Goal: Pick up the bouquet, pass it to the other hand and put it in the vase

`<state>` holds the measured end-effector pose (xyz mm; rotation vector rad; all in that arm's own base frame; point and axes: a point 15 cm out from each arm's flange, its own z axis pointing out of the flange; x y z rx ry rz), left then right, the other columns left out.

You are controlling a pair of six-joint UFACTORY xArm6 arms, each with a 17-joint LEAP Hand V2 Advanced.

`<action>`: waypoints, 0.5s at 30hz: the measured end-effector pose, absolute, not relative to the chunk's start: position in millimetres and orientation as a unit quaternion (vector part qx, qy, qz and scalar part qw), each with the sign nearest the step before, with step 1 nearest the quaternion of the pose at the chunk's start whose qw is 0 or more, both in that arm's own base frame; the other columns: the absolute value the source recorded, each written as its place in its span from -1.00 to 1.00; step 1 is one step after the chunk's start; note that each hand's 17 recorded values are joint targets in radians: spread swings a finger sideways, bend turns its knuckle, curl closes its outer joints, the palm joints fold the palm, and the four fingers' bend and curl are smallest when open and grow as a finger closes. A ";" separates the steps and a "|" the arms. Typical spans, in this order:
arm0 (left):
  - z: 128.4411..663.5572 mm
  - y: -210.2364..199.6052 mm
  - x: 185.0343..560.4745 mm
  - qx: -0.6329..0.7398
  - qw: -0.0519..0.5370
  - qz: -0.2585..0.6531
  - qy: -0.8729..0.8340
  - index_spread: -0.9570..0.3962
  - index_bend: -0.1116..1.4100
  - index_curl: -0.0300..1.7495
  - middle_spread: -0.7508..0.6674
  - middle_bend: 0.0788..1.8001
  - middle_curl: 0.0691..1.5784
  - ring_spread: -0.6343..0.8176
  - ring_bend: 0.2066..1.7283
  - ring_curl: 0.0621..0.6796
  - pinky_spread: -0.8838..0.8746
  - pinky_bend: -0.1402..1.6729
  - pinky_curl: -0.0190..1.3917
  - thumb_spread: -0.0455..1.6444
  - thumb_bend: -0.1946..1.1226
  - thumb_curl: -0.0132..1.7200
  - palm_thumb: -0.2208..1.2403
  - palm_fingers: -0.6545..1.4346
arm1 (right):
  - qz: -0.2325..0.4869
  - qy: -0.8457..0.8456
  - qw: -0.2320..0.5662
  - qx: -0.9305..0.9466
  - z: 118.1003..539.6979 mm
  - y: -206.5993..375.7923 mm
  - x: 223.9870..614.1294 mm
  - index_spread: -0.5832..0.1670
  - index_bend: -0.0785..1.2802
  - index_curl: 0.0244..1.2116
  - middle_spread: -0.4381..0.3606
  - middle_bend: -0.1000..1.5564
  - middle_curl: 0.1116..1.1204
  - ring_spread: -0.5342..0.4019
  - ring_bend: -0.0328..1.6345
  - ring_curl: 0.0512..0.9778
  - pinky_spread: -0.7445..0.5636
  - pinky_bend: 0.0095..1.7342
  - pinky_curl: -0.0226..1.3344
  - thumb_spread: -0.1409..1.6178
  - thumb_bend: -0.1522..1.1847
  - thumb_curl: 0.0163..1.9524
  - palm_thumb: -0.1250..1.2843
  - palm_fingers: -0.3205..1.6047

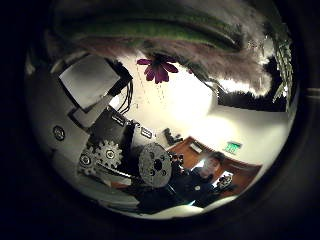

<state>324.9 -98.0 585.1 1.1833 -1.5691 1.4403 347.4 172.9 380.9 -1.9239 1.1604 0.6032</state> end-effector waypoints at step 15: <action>688.6 -4.8 331.1 0.457 0.232 0.643 -0.569 -0.84 -0.33 0.52 -0.69 0.24 0.32 -0.67 0.73 0.75 -0.61 0.52 0.10 -0.75 -0.73 0.08 0.89 0.53 | 0.264 0.465 0.389 -0.750 373.8 166.2 351.1 -0.19 -0.66 -0.66 0.64 -0.65 -0.61 0.66 -0.40 -0.61 0.87 -0.33 -0.41 0.22 -0.82 -0.61 0.06 -0.69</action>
